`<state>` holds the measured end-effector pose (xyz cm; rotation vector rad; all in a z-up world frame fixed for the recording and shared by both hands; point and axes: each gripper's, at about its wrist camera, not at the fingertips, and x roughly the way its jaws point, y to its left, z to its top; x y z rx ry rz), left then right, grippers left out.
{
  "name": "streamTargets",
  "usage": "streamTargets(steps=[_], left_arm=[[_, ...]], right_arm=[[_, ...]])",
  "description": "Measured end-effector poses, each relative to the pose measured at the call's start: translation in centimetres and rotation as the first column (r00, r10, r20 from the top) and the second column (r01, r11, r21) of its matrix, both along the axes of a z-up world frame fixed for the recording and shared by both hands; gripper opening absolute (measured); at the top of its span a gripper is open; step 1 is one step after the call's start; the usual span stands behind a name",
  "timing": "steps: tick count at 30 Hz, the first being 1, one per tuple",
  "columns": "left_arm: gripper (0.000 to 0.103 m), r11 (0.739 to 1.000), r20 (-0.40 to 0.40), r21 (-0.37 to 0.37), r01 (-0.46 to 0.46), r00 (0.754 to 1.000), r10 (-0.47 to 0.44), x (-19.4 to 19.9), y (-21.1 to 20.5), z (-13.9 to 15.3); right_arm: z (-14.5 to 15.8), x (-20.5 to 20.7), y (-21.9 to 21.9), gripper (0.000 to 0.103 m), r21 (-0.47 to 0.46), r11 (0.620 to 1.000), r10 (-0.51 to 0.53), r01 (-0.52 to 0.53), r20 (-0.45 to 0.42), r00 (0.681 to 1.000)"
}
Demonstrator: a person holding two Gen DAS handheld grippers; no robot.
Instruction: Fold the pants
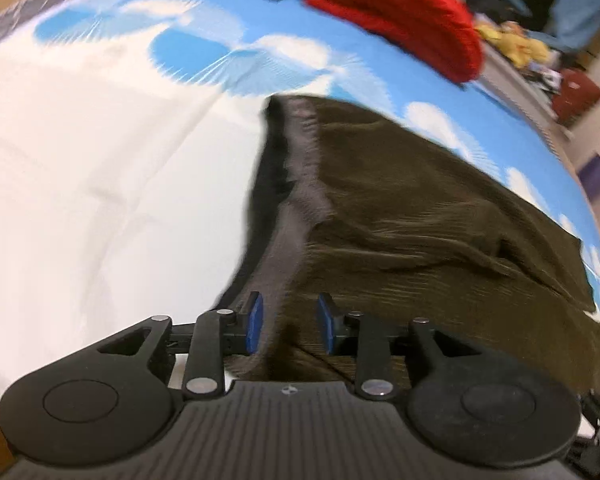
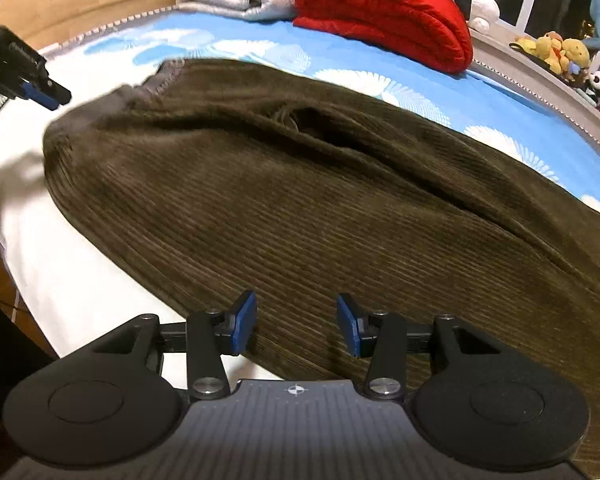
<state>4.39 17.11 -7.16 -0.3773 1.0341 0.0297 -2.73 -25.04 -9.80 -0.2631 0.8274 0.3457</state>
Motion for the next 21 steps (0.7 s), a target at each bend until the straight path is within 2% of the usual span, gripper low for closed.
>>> streamTargets(steps=[3,4,6,11,18,20,21], left_arm=[[0.044,0.998,-0.057,-0.043,-0.055,0.997,0.052,0.6,2.1,-1.0],[0.052,0.996,-0.068,-0.051,-0.067,0.996,0.063,0.7,2.7,-1.1],[0.058,0.996,-0.104,-0.037,-0.085,0.991,0.08,0.9,3.1,-1.8],[0.06,0.999,-0.157,0.009,-0.041,0.987,0.042,1.6,2.3,-3.2],[0.061,0.998,-0.164,0.06,-0.001,0.986,0.011,2.1,1.4,-3.8],[0.061,0.997,-0.162,0.074,0.006,0.987,0.006,2.0,1.2,-3.7],[0.061,0.997,-0.159,0.082,0.012,0.987,0.001,1.9,1.0,-3.6]], right_arm=[[-0.9,-0.1,-0.3,0.052,-0.023,1.0,0.002,-0.003,-0.033,0.999],[-1.5,0.1,-0.2,0.053,-0.032,0.999,0.007,-0.008,-0.04,0.999],[-2.0,0.0,-0.1,0.058,-0.056,0.998,0.024,-0.027,-0.051,0.998],[-3.2,-0.1,0.3,0.062,-0.082,0.994,0.061,-0.068,-0.087,0.994],[-3.4,-0.4,1.3,0.063,-0.129,0.986,0.1,-0.106,-0.053,0.994],[-3.3,-0.5,1.4,0.06,-0.137,0.983,0.118,-0.123,-0.045,0.992],[-3.3,-0.5,1.4,0.055,-0.137,0.981,0.131,-0.135,-0.042,0.991]])
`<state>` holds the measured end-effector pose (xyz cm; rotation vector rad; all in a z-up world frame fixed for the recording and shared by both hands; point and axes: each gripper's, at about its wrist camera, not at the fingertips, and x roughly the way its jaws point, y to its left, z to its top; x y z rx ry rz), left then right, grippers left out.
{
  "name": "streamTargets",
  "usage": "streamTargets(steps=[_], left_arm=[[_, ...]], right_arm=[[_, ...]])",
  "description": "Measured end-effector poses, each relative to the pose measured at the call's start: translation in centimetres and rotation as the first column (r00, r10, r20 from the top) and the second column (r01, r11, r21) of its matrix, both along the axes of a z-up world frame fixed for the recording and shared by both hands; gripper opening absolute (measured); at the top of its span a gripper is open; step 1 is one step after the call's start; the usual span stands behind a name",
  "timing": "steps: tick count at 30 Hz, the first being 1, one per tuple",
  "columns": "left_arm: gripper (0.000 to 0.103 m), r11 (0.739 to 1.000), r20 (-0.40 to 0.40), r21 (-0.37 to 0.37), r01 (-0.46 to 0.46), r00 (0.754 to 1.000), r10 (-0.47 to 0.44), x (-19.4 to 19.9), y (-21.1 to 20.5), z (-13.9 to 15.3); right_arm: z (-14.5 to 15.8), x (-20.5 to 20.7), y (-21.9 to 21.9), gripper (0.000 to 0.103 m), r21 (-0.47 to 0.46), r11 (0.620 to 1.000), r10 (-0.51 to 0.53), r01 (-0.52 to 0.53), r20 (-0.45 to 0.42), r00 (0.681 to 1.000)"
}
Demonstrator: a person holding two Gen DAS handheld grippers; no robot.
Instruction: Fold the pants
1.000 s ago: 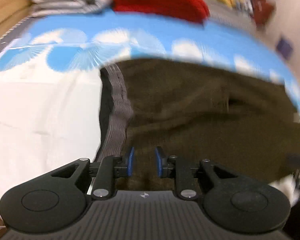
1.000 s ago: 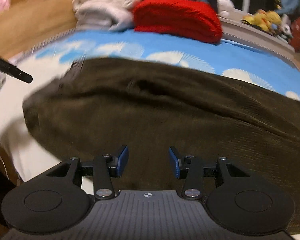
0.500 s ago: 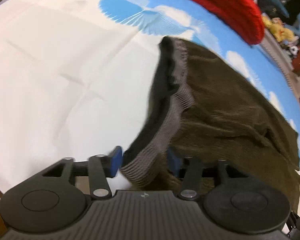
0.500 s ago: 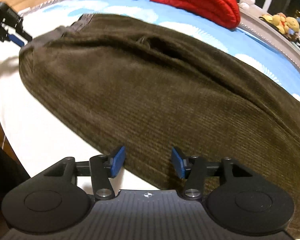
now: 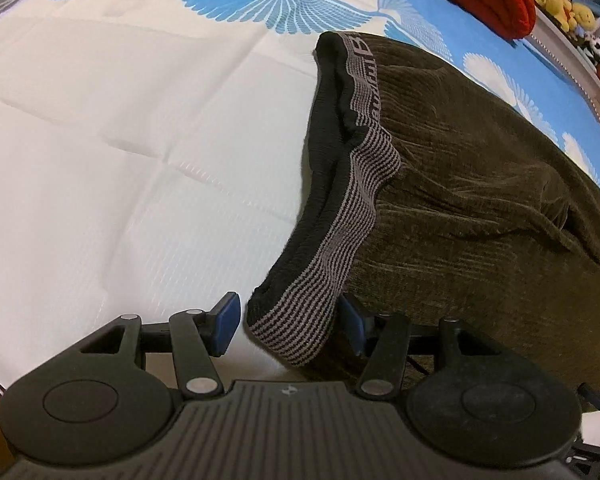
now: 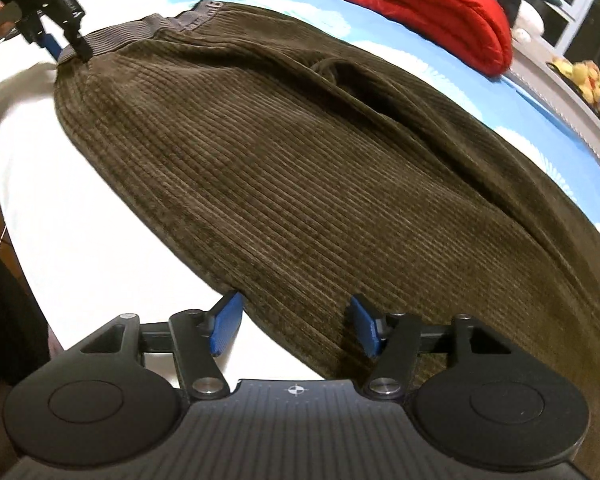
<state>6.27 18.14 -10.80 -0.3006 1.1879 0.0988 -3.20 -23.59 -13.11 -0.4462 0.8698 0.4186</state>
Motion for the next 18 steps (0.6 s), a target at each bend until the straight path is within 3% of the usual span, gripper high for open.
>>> streamTargets(steps=[3,6,8,10,13,16,18], left_arm=[[0.059,0.999,0.007,0.021,0.026,1.0,-0.026,-0.2,-0.6,0.0],[0.049,0.998,0.02,0.037,0.049,0.999,-0.05,-0.4,-0.9,0.1],[0.042,0.997,0.035,0.041,0.059,0.998,-0.06,-0.5,-1.1,0.3],[0.033,0.997,0.072,0.049,0.067,0.995,-0.071,-0.8,-1.3,1.1],[0.029,0.999,0.16,0.025,0.042,0.986,-0.046,-1.8,-0.8,3.0],[0.027,1.0,0.277,-0.026,-0.004,0.961,0.011,-3.3,0.1,5.4],[0.027,0.999,0.277,-0.034,-0.036,0.96,0.044,-3.6,0.5,5.7]], right_arm=[[-0.1,-0.5,0.5,0.038,-0.014,0.998,0.064,-0.063,0.023,0.998],[-0.3,-1.5,1.4,0.02,-0.084,0.986,0.15,-0.144,0.066,0.986],[-0.4,-2.0,1.7,0.014,-0.132,0.975,0.189,-0.176,0.091,0.978],[0.1,-2.0,1.5,0.011,-0.134,0.974,0.197,-0.182,0.107,0.975],[2.5,-2.0,0.5,0.01,-0.079,0.985,0.167,-0.155,0.179,0.97],[5.2,-2.7,-0.8,0.008,0.001,0.99,0.136,-0.14,0.247,0.959],[6.3,-3.3,-1.6,0.008,0.048,0.986,0.14,-0.159,0.269,0.953]])
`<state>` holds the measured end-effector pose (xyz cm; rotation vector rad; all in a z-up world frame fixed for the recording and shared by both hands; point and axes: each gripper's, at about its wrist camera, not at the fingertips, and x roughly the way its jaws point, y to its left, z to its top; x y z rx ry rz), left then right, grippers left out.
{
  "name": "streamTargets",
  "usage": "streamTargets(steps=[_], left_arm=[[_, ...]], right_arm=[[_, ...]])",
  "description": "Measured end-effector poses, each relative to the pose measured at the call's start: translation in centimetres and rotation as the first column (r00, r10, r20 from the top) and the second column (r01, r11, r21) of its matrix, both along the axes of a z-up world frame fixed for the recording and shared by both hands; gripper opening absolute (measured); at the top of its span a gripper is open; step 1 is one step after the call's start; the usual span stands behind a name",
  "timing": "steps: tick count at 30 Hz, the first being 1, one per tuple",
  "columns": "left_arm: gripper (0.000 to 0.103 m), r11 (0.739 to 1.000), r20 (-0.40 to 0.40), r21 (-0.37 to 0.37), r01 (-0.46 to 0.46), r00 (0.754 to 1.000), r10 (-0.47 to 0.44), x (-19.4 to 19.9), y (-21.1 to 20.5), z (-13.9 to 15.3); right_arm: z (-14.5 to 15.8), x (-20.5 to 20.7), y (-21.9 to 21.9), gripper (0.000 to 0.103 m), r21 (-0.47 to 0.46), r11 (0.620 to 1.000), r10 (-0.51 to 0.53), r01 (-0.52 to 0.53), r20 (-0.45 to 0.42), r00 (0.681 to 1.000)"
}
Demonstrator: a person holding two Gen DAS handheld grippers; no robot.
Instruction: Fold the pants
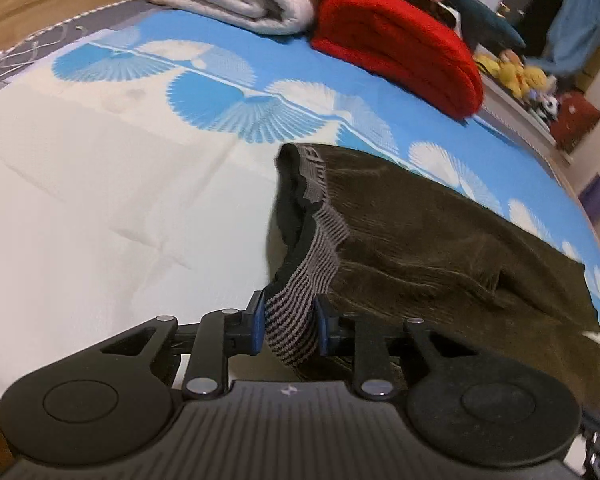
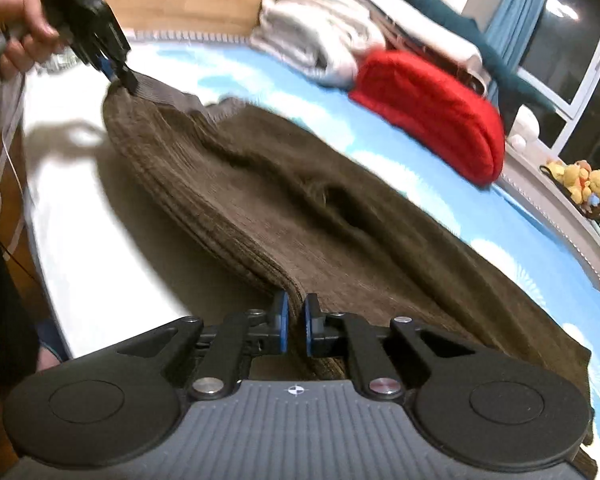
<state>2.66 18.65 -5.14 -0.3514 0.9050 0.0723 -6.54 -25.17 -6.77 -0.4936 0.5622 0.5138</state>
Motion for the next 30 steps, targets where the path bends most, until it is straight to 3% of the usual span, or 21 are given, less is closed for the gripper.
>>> streamTargets(steps=[3,5,8,10,14,17,19,20,21,24,26,28,30], left_arm=[[0.028,0.999,-0.159,0.001,-0.039,0.986,0.039,1.2,0.2,-2.3],[0.034,0.999,-0.21,0.027,-0.037,0.977,0.041,1.8,-0.2,-3.0],[0.037,0.991,-0.142,0.119,-0.053,0.987,0.07,1.6,-0.8,-1.6],[0.037,0.993,-0.069,0.107,-0.045,0.996,0.052,1.2,-1.1,-0.6],[0.037,0.99,-0.036,0.093,0.106,0.994,-0.103,1.4,-3.4,-0.5],[0.045,0.948,-0.114,0.125,0.294,0.953,-0.28,1.7,-6.7,-2.0],[0.05,0.9,-0.264,0.177,0.399,0.9,-0.347,1.8,-8.9,-4.4],[0.05,0.875,-0.322,0.221,0.43,0.88,-0.35,2.0,-10.0,-5.5],[0.05,0.859,-0.324,0.251,0.445,0.875,-0.359,1.9,-10.7,-5.8],[0.05,0.884,-0.292,0.241,0.401,0.899,-0.328,2.0,-10.8,-5.1],[0.05,0.894,-0.252,0.224,0.389,0.909,-0.333,1.8,-10.5,-4.4],[0.05,0.892,-0.298,0.217,0.397,0.897,-0.327,1.9,-10.7,-5.0],[0.05,0.876,-0.323,0.242,0.417,0.886,-0.333,2.1,-11.3,-5.7]], right_arm=[[-0.8,-0.2,-0.1,0.008,0.018,0.998,0.054,-0.052,-0.107,0.993],[-2.5,-0.3,0.7,0.008,-0.046,0.995,0.075,-0.084,-0.163,0.984],[-2.8,0.4,0.5,0.008,-0.05,0.998,0.036,-0.047,-0.208,0.977],[-1.5,1.4,-0.8,0.008,0.023,0.999,-0.032,0.037,-0.196,0.98],[-1.0,3.2,-3.7,0.013,0.146,0.961,-0.19,0.236,-0.275,0.942],[-3.2,4.4,-4.3,0.021,0.072,0.944,-0.274,0.323,-0.376,0.885],[-5.0,4.8,-4.2,0.022,-0.017,0.937,-0.322,0.349,-0.426,0.845],[-5.2,4.8,-4.3,0.024,-0.025,0.935,-0.331,0.354,-0.42,0.845],[-5.0,4.9,-4.2,0.025,-0.019,0.934,-0.334,0.358,-0.412,0.848],[-4.0,5.1,-4.6,0.031,0.044,0.918,-0.344,0.395,-0.408,0.845],[-4.1,5.2,-5.0,0.041,0.022,0.904,-0.382,0.426,-0.403,0.832],[-5.1,5.4,-5.2,0.045,-0.042,0.897,-0.416,0.44,-0.417,0.808],[-5.3,5.3,-5.6,0.05,-0.034,0.893,-0.42,0.449,-0.419,0.805]])
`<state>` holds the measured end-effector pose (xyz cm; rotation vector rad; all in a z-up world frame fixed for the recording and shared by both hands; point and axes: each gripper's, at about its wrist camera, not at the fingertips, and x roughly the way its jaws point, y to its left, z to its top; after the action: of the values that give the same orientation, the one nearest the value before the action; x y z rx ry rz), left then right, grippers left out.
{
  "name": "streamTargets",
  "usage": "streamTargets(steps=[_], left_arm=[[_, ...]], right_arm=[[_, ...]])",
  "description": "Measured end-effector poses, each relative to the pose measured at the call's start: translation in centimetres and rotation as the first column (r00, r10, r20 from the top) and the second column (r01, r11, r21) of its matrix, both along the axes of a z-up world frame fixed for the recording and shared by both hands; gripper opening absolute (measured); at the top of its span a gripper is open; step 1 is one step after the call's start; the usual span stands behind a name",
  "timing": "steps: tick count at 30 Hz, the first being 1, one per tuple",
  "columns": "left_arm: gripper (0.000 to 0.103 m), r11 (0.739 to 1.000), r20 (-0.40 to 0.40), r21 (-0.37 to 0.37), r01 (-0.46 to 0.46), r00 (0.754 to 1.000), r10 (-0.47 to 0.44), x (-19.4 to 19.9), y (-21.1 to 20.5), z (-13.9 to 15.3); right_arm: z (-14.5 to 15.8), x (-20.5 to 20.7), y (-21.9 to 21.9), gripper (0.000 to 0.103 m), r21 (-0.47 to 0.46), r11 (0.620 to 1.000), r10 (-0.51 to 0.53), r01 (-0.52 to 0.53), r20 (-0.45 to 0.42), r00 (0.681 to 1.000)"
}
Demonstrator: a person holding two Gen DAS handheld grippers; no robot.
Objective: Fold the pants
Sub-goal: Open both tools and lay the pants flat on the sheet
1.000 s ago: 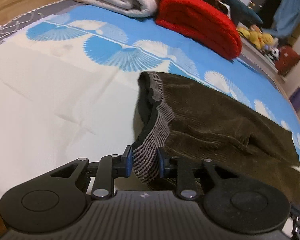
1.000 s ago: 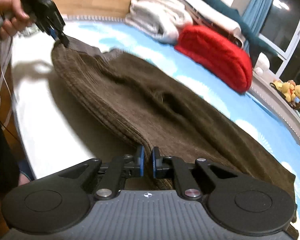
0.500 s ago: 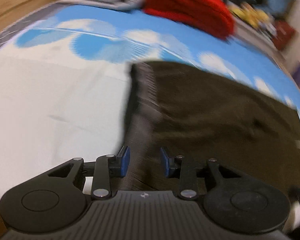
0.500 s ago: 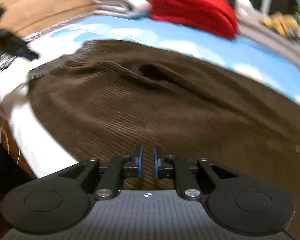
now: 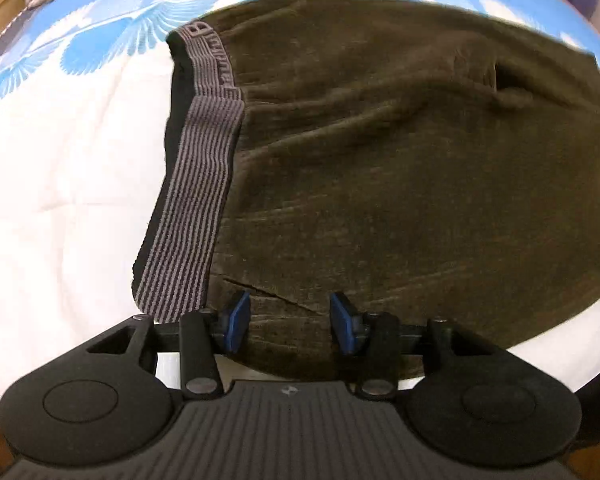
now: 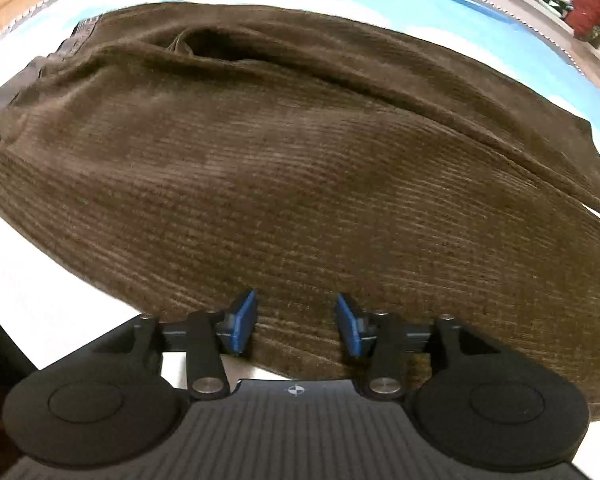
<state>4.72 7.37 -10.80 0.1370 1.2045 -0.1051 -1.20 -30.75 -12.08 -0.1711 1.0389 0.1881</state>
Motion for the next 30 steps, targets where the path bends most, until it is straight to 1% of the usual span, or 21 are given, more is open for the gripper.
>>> streamTargets(steps=[2,4,5,7,9,11,12,14,16,18,19,20,21,22,23,25,26,27,28,29,30], left_arm=[[0.05,1.0,0.016,0.006,-0.001,1.0,0.001,-0.1,-0.3,0.4],[0.05,1.0,0.055,-0.011,0.002,0.998,-0.001,-0.3,-0.3,1.1],[0.05,0.999,0.082,-0.032,0.004,0.997,-0.001,-0.4,-0.4,1.6],[0.05,0.998,0.11,-0.067,0.01,0.994,-0.003,-0.7,-0.6,2.3],[0.05,0.996,0.149,-0.08,0.028,0.989,-0.016,-0.6,-1.0,2.9],[0.052,0.995,0.185,-0.092,0.04,0.983,-0.023,-0.1,-1.8,3.3],[0.053,0.993,0.202,-0.108,0.043,0.979,-0.02,-0.1,-1.9,3.6],[0.056,0.99,0.239,-0.136,0.044,0.971,-0.01,-0.3,-2.0,4.5],[0.063,0.989,0.274,-0.146,0.037,0.962,0.004,-0.4,-2.0,5.0],[0.066,0.988,0.308,-0.153,0.031,0.951,0.018,-0.5,-2.1,5.6],[0.068,0.988,0.317,-0.154,0.029,0.948,0.021,-0.5,-2.2,5.8],[0.068,0.988,0.324,-0.155,0.028,0.946,0.024,-0.4,-2.3,5.7],[0.068,0.988,0.329,-0.149,0.027,0.944,0.024,-0.3,-2.5,5.8],[0.068,0.99,0.332,-0.141,0.026,0.943,0.022,-0.2,-2.6,5.8],[0.068,0.991,0.333,-0.13,0.025,0.943,0.02,-0.1,-2.8,5.7],[0.068,0.992,0.331,-0.125,0.035,0.944,0.008,-0.2,-3.0,5.6],[0.069,0.992,0.329,-0.122,0.04,0.944,0.002,-0.3,-3.1,5.7],[0.069,0.993,0.327,-0.114,0.04,0.945,0.0,-0.3,-3.3,5.7],[0.069,0.994,0.327,-0.106,0.038,0.945,-0.001,-0.2,-3.4,5.5],[0.069,0.994,0.326,-0.1,0.033,0.945,0.001,-0.2,-3.4,5.5],[0.069,0.995,0.328,-0.098,0.027,0.945,0.007,-0.3,-3.3,5.6]], right_arm=[[0.3,0.0,-0.3,0.051,0.007,1.0,-0.015,0.015,0.004,1.0],[0.9,-0.2,-0.8,0.051,0.015,0.999,-0.051,0.051,0.037,0.998],[1.5,-0.4,-1.1,0.051,0.029,0.997,-0.072,0.07,0.064,0.995],[2.9,-0.6,-1.8,0.051,0.069,0.991,-0.119,0.111,0.127,0.985],[4.5,-1.0,-2.9,0.051,0.108,0.982,-0.173,0.154,0.198,0.965],[6.5,-1.4,-4.1,0.053,0.151,0.967,-0.24,0.205,0.275,0.931],[7.4,-1.5,-4.7,0.053,0.172,0.959,-0.269,0.226,0.299,0.916],[9.9,-2.0,-6.2,0.053,0.236,0.933,-0.342,0.271,0.355,0.87],[12.5,-2.5,-8.1,0.057,0.301,0.905,-0.407,0.301,0.409,0.816],[14.6,-3.1,-9.5,0.069,0.328,0.89,-0.441,0.317,0.447,0.778],[15.6,-3.5,-10.3,0.072,0.333,0.887,-0.45,0.319,0.474,0.757],[16.2,-3.8,-10.9,0.078,0.331,0.887,-0.453,0.322,0.49,0.745],[16.4,-3.9,-11.5,0.082,0.324,0.885,-0.459,0.333,0.502,0.733],[16.3,-4.2,-12.1,0.082,0.316,0.879,-0.475,0.357,0.505,0.721],[16.0,-4.5,-12.6,0.083,0.326,0.863,-0.503,0.385,0.491,0.711],[15.3,-4.9,-14.2,0.083,0.425,0.791,-0.603,0.44,0.424,0.675],[15.1,-5.3,-14.9,0.083,0.462,0.759,-0.642,0.458,0.417,0.644],[14.8,-5.6,-15.1,0.083,0.467,0.747,-0.659,0.474,0.419,0.625],[14.6,-5.5,-15.2,0.083,0.461,0.738,-0.671,0.493,0.418,0.613],[14.4,-5.3,-15.4,0.083,0.454,0.734,-0.676,0.506,0.411,0.612],[14.2,-4.9,-15.5,0.082,0.446,0.736,-0.673,0.51,0.404,0.619]])
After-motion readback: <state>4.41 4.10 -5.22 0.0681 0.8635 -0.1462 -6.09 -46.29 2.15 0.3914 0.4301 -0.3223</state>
